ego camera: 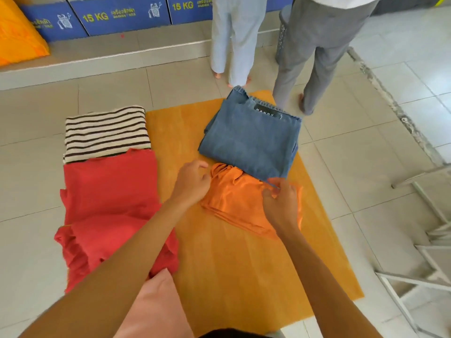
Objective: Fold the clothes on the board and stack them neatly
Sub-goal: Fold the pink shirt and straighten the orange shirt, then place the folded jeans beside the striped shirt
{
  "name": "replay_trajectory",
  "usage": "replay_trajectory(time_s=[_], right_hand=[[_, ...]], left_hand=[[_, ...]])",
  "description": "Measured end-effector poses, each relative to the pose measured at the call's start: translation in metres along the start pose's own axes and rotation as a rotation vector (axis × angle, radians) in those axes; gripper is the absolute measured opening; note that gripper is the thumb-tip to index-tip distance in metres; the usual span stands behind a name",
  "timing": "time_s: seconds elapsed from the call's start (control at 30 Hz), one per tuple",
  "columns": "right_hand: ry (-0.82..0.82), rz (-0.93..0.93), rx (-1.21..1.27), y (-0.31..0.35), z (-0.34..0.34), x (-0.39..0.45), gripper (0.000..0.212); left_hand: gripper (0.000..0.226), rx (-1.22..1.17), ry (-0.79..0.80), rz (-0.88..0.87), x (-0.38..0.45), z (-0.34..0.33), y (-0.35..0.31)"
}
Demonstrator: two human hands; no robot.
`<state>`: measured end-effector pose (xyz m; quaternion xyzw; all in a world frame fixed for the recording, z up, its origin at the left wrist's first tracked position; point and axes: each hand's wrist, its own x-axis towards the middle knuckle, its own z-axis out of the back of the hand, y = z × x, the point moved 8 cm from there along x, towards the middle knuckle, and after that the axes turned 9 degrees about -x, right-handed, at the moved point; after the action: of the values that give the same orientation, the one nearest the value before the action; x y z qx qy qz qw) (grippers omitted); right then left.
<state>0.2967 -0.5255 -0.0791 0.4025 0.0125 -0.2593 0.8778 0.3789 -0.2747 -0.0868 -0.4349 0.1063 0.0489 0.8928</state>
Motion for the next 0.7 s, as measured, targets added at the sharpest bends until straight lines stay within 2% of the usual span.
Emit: replay_trajectory(time_s=[0.1,0.2,0.27,0.4,0.57,0.7], right_hand=[[-0.050,-0.044,0.013,-0.007,0.013,0.040,0.033],[-0.096,-0.148,-0.028,-0.019,0.021,0.076,0.043],[-0.065,-0.209,-0.027,-0.026,0.018,0.098,0.052],[0.077,-0.338,0.072,-0.034,-0.002,0.127,0.064],[0.083,-0.318,0.122,-0.019,-0.020,0.149,0.059],[0.095,-0.201,0.042,0.001,-0.028,0.160,0.054]], left_hand=[[0.044,-0.006,-0.028,0.046,0.041,-0.015,-0.006],[0.053,0.008,-0.182,0.121,0.075,-0.011,-0.008],[0.061,0.036,-0.226,0.118,0.095,-0.010,-0.013],[0.069,-0.178,-0.045,0.239,0.134,-0.029,-0.009],[0.081,-0.271,-0.067,0.374,0.150,-0.033,0.012],[0.054,-0.350,0.044,0.422,0.158,-0.033,0.014]])
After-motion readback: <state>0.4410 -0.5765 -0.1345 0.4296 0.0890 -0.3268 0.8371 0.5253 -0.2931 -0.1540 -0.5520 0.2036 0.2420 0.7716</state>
